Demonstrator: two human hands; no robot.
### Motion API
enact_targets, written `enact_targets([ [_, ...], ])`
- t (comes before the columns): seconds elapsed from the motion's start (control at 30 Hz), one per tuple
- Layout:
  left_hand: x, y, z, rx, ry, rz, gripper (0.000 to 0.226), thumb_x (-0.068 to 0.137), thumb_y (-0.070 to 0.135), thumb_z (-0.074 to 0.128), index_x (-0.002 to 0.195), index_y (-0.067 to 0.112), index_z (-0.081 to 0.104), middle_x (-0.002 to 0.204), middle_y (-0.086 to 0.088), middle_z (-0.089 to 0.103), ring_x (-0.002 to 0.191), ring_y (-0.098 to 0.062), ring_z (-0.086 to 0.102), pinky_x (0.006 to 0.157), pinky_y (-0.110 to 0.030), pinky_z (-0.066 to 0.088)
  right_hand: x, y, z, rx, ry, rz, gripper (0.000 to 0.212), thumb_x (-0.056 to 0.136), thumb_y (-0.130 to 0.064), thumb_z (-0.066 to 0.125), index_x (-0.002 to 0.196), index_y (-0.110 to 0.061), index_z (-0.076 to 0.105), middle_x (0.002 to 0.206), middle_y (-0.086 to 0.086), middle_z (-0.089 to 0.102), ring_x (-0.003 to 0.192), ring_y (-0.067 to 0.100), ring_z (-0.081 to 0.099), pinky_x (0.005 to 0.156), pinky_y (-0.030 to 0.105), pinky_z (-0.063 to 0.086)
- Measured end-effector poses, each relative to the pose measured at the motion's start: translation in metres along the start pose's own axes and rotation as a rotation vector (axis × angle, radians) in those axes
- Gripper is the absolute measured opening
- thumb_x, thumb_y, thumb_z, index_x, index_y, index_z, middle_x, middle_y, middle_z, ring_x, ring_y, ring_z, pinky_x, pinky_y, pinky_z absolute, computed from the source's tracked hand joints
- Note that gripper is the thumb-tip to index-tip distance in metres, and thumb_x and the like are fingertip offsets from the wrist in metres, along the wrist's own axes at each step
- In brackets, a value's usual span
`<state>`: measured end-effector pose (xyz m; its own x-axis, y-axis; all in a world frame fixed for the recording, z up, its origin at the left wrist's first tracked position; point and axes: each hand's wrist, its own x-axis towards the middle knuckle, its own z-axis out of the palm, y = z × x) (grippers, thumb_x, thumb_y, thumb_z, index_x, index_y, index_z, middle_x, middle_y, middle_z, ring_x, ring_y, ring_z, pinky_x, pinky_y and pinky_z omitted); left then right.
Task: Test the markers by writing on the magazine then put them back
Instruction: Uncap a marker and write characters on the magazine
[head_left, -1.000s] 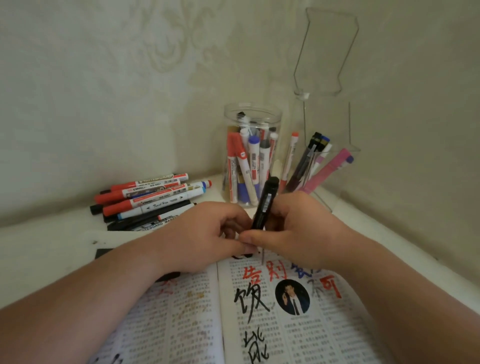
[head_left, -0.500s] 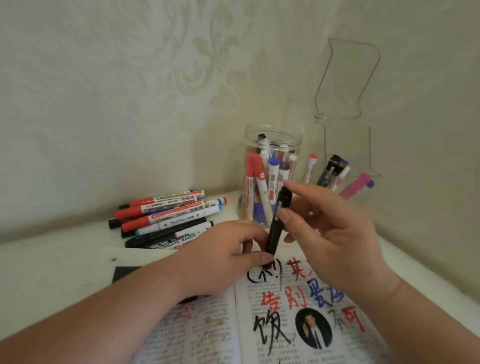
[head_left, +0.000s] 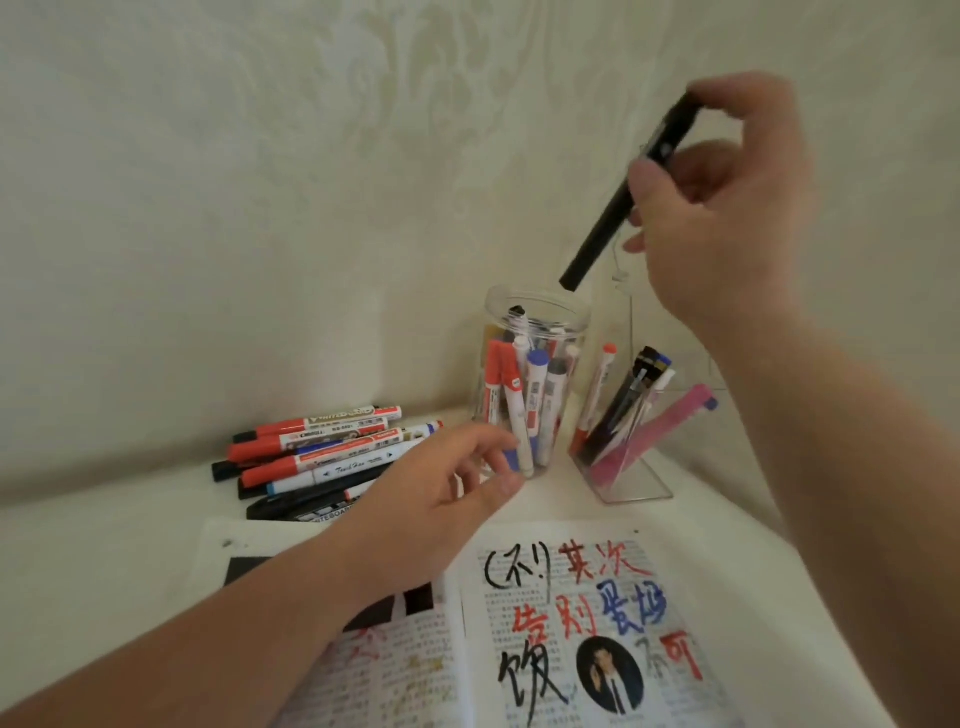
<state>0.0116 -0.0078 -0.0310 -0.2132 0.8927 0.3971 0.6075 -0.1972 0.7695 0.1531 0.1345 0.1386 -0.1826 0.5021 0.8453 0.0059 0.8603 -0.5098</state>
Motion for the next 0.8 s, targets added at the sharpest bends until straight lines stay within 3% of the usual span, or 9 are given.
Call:
enact_targets([
  [0.1, 0.000, 0.001, -0.002, 0.059, -0.031, -0.016, 0.009, 0.096, 0.036, 0.064, 0.103, 0.038, 0.070, 0.097, 0.021, 0.064, 0.085, -0.007, 0.059, 0.075, -0.017, 0.048, 0.004, 0.016, 0.025, -0.118, -0.166, 0.112, 0.026, 0.094, -0.017, 0.065, 0.108, -0.035, 0.052, 0.084, 0.005, 0.069, 0.073, 0.019, 0.071, 0.062, 0.041, 0.062],
  [0.2, -0.001, 0.002, -0.002, 0.073, -0.053, -0.034, 0.008, 0.096, 0.034, 0.066, 0.095, 0.033, 0.074, 0.087, 0.020, 0.065, 0.080, -0.006, 0.060, 0.071, -0.013, 0.046, -0.006, 0.030, 0.038, -0.343, -0.374, 0.186, 0.015, 0.096, -0.020, 0.063, 0.107, -0.030, 0.059, 0.084, -0.002, 0.067, 0.070, 0.015, 0.067, 0.052, 0.024, 0.053],
  [0.27, -0.001, 0.002, -0.002, 0.084, -0.068, -0.051, 0.008, 0.096, 0.034, 0.066, 0.094, 0.032, 0.074, 0.086, 0.023, 0.065, 0.079, -0.003, 0.060, 0.069, -0.011, 0.045, -0.009, 0.033, 0.041, -0.520, -0.455, 0.145, 0.005, 0.097, -0.022, 0.062, 0.100, -0.022, 0.065, 0.084, -0.006, 0.066, 0.070, 0.009, 0.062, 0.053, 0.020, 0.047],
  [0.43, -0.001, 0.001, 0.000, 0.091, -0.085, -0.057, 0.008, 0.095, 0.035, 0.067, 0.095, 0.032, 0.075, 0.087, 0.025, 0.066, 0.082, -0.001, 0.061, 0.070, -0.013, 0.048, -0.014, 0.028, 0.042, -0.699, -0.703, 0.190, 0.061, 0.105, -0.046, 0.043, 0.072, -0.001, 0.067, 0.069, 0.016, 0.069, 0.065, 0.030, 0.065, 0.064, 0.037, 0.053],
  [0.5, -0.001, 0.002, 0.000, 0.095, -0.090, -0.047, 0.008, 0.095, 0.034, 0.067, 0.095, 0.032, 0.075, 0.088, 0.025, 0.066, 0.083, -0.001, 0.062, 0.071, -0.014, 0.049, -0.017, 0.027, 0.036, -0.624, -0.628, 0.085, 0.059, 0.107, -0.042, 0.042, 0.076, 0.001, 0.066, 0.077, 0.020, 0.068, 0.073, 0.035, 0.064, 0.067, 0.041, 0.052],
  [0.57, -0.001, 0.002, 0.001, 0.099, -0.093, -0.033, 0.009, 0.095, 0.035, 0.066, 0.094, 0.032, 0.074, 0.087, 0.025, 0.065, 0.082, -0.001, 0.061, 0.071, -0.014, 0.048, -0.020, 0.027, 0.022, -0.473, -0.390, -0.024, 0.044, 0.105, -0.031, 0.050, 0.083, 0.003, 0.068, 0.081, 0.020, 0.067, 0.078, 0.032, 0.062, 0.070, 0.043, 0.049],
  [0.67, 0.000, 0.001, 0.001, 0.113, -0.081, -0.013, 0.016, 0.095, 0.039, 0.065, 0.085, 0.028, 0.072, 0.082, 0.019, 0.064, 0.073, -0.003, 0.058, 0.066, -0.014, 0.045, -0.018, 0.029, -0.013, -0.362, -0.096, 0.054, 0.026, 0.096, -0.023, 0.059, 0.079, -0.007, 0.068, 0.072, 0.009, 0.067, 0.064, 0.018, 0.058, 0.056, 0.029, 0.046],
  [0.73, 0.001, 0.000, 0.002, 0.123, -0.064, -0.007, 0.027, 0.093, 0.044, 0.064, 0.078, 0.022, 0.068, 0.076, 0.007, 0.063, 0.069, -0.010, 0.056, 0.062, -0.018, 0.045, -0.009, 0.038, -0.035, -0.550, -0.142, 0.241, 0.018, 0.092, -0.023, 0.060, 0.080, -0.014, 0.071, 0.073, 0.002, 0.068, 0.063, 0.016, 0.060, 0.053, 0.024, 0.042],
  [0.8, 0.002, 0.000, 0.003, 0.135, -0.054, -0.007, 0.036, 0.092, 0.048, 0.064, 0.072, 0.018, 0.063, 0.071, 0.000, 0.060, 0.067, -0.016, 0.054, 0.059, -0.019, 0.043, 0.000, 0.049, -0.049, -0.794, -0.402, 0.453, 0.011, 0.089, -0.018, 0.062, 0.088, -0.016, 0.073, 0.070, 0.001, 0.069, 0.068, 0.016, 0.065, 0.054, 0.021, 0.040],
])
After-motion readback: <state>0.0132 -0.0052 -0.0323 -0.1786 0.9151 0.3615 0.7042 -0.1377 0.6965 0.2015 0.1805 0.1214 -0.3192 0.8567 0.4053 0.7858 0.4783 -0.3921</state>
